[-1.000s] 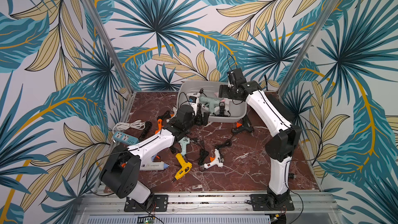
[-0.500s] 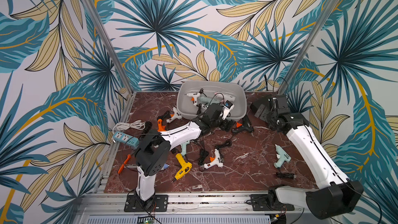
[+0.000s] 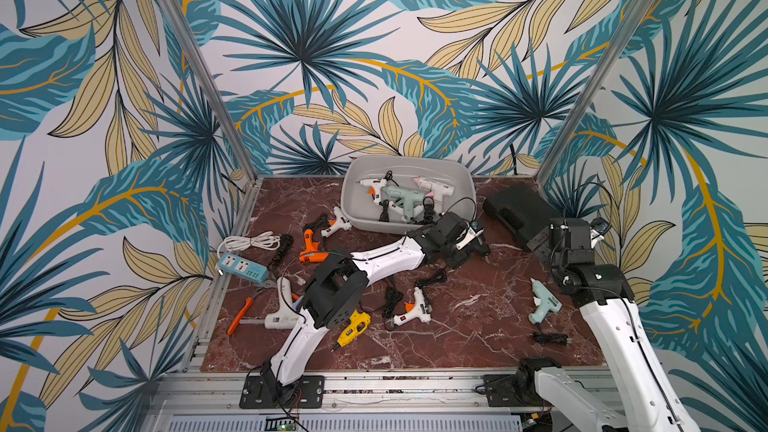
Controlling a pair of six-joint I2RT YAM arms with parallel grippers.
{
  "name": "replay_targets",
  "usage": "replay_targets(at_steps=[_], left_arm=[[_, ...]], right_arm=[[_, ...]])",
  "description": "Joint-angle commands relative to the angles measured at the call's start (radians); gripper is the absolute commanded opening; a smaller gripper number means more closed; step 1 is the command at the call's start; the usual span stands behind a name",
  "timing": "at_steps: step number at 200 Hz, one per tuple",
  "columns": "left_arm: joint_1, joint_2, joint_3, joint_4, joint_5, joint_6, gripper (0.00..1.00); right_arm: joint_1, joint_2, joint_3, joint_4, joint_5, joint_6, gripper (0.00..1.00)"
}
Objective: Put the hot melt glue gun into the storage box
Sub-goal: Pick up the hot melt adhesive gun from the center of the board.
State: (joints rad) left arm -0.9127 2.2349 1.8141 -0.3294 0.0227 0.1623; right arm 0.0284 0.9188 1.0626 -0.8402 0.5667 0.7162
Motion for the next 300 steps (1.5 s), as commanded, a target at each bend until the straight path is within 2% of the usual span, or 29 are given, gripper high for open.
replay_targets(at_steps=[1,33,94,147,164,194,220,232,255,285,300], left_arm=[[0.001,0.044,0.074,-0.083,-0.033,0.042,0.67],[0.0,0.071,0.098,-0.068,-0.05,0.06,0.7],[0.001,0.198,0.247,-0.148,-0.075,0.108,0.77],[0.002,0.279,0.345,-0.212,-0.075,0.114,0.77],[0.001,0.29,0.355,-0.226,-0.064,0.111,0.75],[-0.004,0.281,0.349,-0.262,-0.004,0.104,0.6],[-0.028,0.263,0.314,-0.272,-0.008,0.126,0.52],[-0.037,0.265,0.309,-0.266,-0.024,0.127,0.53],[-0.036,0.291,0.331,-0.252,-0.058,0.113,0.65],[-0.036,0.351,0.418,-0.283,-0.074,0.124,0.68],[-0.035,0.375,0.463,-0.31,-0.074,0.129,0.65]], right_arm=[[-0.005,-0.025,-0.02,-0.024,0.032,0.023,0.99],[-0.005,-0.039,-0.024,-0.025,0.021,0.019,0.99],[-0.005,-0.051,-0.023,-0.025,0.024,0.024,1.0],[-0.005,-0.052,-0.023,-0.025,0.033,0.023,0.99],[-0.005,-0.048,-0.024,-0.024,0.036,0.025,1.0],[-0.005,-0.034,-0.026,-0.024,0.033,0.031,1.0],[-0.005,-0.029,-0.026,-0.025,0.04,0.038,0.99],[-0.005,-0.025,-0.028,-0.024,0.044,0.042,0.99],[-0.005,-0.02,-0.03,-0.025,0.034,0.048,0.99],[-0.005,-0.02,-0.033,-0.024,0.015,0.046,0.99],[-0.005,-0.027,-0.035,-0.024,0.016,0.046,0.99]])
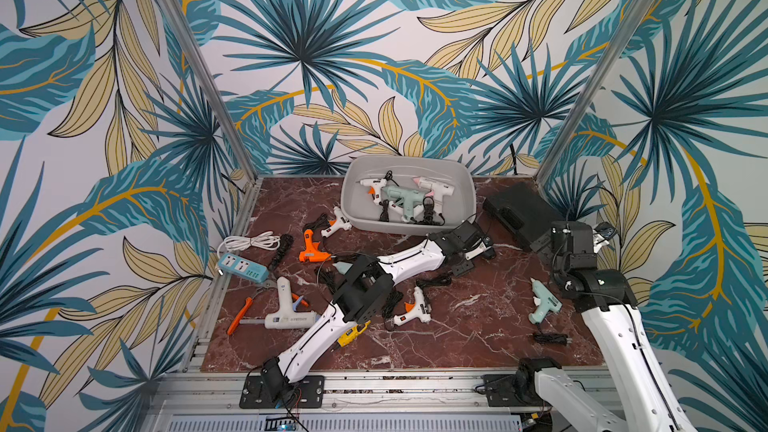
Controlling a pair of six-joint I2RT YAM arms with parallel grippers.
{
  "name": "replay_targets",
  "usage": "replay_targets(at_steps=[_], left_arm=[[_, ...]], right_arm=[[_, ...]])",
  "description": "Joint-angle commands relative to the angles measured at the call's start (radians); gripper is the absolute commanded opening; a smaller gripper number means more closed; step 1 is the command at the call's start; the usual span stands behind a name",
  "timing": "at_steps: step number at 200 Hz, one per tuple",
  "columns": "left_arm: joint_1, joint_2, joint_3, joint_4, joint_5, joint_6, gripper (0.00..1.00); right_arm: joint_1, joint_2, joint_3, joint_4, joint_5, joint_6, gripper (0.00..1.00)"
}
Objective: Put the hot melt glue gun into the storage box
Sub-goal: Pick up the hot melt adhesive gun from the center of the board.
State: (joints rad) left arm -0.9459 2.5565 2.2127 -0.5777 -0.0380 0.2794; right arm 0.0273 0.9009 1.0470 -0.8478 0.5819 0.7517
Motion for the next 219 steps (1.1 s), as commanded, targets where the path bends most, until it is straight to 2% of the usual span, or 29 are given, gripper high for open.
replay_targets(at_steps=[1,49,75,128,168,192,219], left_arm=[[-0.002,0.056,0.067,-0.062,-0.014,0.012,0.65],[-0.002,0.053,0.066,-0.072,0.003,0.021,0.26],[-0.007,0.016,0.052,-0.059,0.016,0.028,0.0],[-0.014,-0.203,-0.004,-0.018,0.1,0.0,0.0],[-0.014,-0.311,-0.043,0.018,0.13,-0.009,0.0],[-0.013,-0.354,-0.039,0.023,0.108,-0.022,0.0],[-0.01,-0.4,-0.007,0.002,0.027,-0.016,0.0]], right_arm=[[-0.003,-0.01,-0.019,-0.017,0.001,0.011,1.0],[-0.004,-0.04,-0.028,-0.018,0.014,0.017,1.0],[-0.004,-0.048,-0.033,-0.018,0.022,0.028,0.99],[-0.003,-0.07,-0.06,-0.017,0.029,0.056,0.99],[-0.004,-0.107,-0.071,-0.008,0.049,0.069,1.0],[-0.003,-0.14,-0.064,0.012,0.048,0.05,0.99],[-0.004,-0.181,-0.047,0.028,0.033,0.024,1.0]])
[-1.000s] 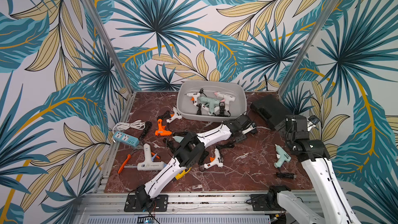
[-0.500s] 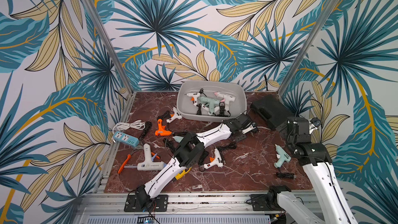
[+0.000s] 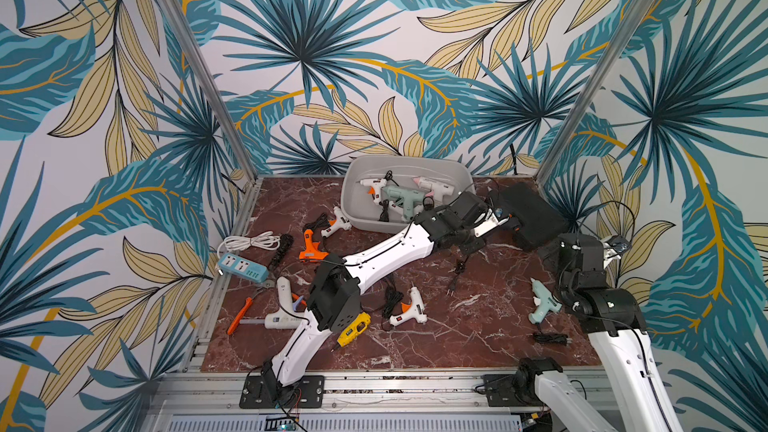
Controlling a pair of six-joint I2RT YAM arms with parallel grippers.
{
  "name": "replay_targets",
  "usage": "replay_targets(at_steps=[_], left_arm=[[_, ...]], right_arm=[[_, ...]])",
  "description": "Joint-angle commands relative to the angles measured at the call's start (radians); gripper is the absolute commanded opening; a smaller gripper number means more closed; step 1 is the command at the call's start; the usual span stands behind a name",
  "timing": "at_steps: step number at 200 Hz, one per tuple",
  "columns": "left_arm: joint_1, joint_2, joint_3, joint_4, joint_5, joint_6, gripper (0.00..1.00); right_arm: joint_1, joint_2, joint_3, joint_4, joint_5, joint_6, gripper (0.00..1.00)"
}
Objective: Put the hot melt glue gun into the storage box
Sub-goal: Pick up the hot melt adhesive gun from the center of the board.
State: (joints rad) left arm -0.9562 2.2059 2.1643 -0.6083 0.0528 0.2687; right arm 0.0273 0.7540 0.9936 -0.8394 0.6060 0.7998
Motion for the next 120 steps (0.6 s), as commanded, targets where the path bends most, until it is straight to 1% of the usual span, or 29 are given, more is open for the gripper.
replay_targets(at_steps=[1,17,53,75,105,120], left_arm=[[0.0,-0.05,0.043,0.031,-0.067,-0.004,0.0],[0.014,-0.081,0.059,0.029,-0.1,-0.001,0.0],[0.082,-0.143,0.103,0.029,-0.102,-0.007,0.0],[0.135,-0.178,0.114,0.049,-0.094,0.022,0.0],[0.227,-0.199,0.145,0.062,-0.045,0.093,0.0],[0.281,-0.191,0.185,0.053,0.002,0.117,0.0]], right_arm=[[-0.003,-0.036,0.007,0.021,0.009,-0.024,1.0],[-0.003,-0.049,0.018,0.026,-0.003,-0.036,1.0],[-0.004,-0.056,0.025,0.037,-0.024,-0.049,0.99],[-0.003,-0.043,0.025,0.046,-0.044,-0.056,0.99],[-0.003,-0.012,0.024,0.062,-0.074,-0.06,0.99],[-0.004,0.006,0.022,0.072,-0.089,-0.06,1.0]])
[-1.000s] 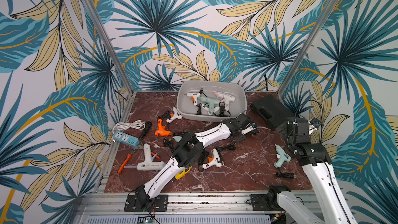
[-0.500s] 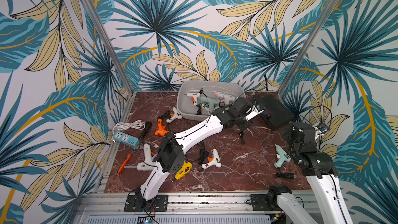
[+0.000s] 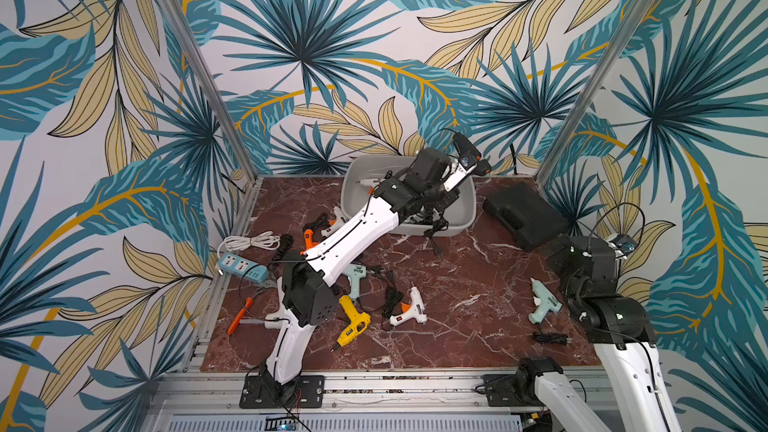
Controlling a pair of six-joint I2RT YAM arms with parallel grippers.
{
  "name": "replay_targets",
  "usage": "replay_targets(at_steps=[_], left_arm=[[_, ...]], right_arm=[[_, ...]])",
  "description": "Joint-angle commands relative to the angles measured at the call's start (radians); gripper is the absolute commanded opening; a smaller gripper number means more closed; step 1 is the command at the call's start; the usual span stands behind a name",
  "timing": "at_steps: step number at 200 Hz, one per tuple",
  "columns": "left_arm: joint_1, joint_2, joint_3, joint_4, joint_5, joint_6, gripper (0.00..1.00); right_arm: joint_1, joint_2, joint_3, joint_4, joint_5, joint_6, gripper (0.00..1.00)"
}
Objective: Put the hot melt glue gun into the storage box
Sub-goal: Pick up the hot melt adhesive gun from the center of the board, then place the hot melt adhesive gun in the storage box.
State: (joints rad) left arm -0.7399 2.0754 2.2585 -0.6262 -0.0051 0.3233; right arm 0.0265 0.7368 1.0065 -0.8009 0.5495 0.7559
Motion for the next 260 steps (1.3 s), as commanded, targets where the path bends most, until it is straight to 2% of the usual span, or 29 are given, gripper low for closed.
replay_targets(at_steps=[1,37,77,122,148,185,227,241,260], left_arm=[[0.067,-0.06,0.094,0.069,0.063,0.065,0.0],[0.184,-0.021,0.168,0.063,0.167,0.128,0.0],[0.282,0.028,0.128,0.089,0.307,0.243,0.0],[0.315,0.138,0.114,0.084,0.513,0.383,0.0],[0.31,0.203,0.12,0.075,0.63,0.401,0.0],[0.285,0.283,0.123,0.025,0.665,0.485,0.0],[0.257,0.381,0.157,-0.029,0.708,0.515,0.0],[0.24,0.403,0.157,-0.038,0.658,0.546,0.0],[0.216,0.434,0.159,-0.006,0.516,0.553,0.0]], right_arm=[[-0.003,0.024,0.009,0.034,-0.034,-0.016,0.99],[-0.003,0.064,-0.005,0.068,-0.08,-0.005,0.99],[-0.002,0.084,-0.023,0.093,-0.112,0.001,0.99],[-0.003,0.081,-0.049,0.104,-0.129,0.003,0.99],[-0.002,0.079,-0.049,0.098,-0.137,-0.003,1.0],[-0.003,0.07,-0.047,0.093,-0.137,-0.011,1.0],[-0.002,0.071,-0.045,0.088,-0.148,-0.013,1.0],[-0.003,0.073,-0.043,0.083,-0.154,-0.016,0.99],[-0.002,0.069,-0.043,0.076,-0.158,-0.02,0.99]])
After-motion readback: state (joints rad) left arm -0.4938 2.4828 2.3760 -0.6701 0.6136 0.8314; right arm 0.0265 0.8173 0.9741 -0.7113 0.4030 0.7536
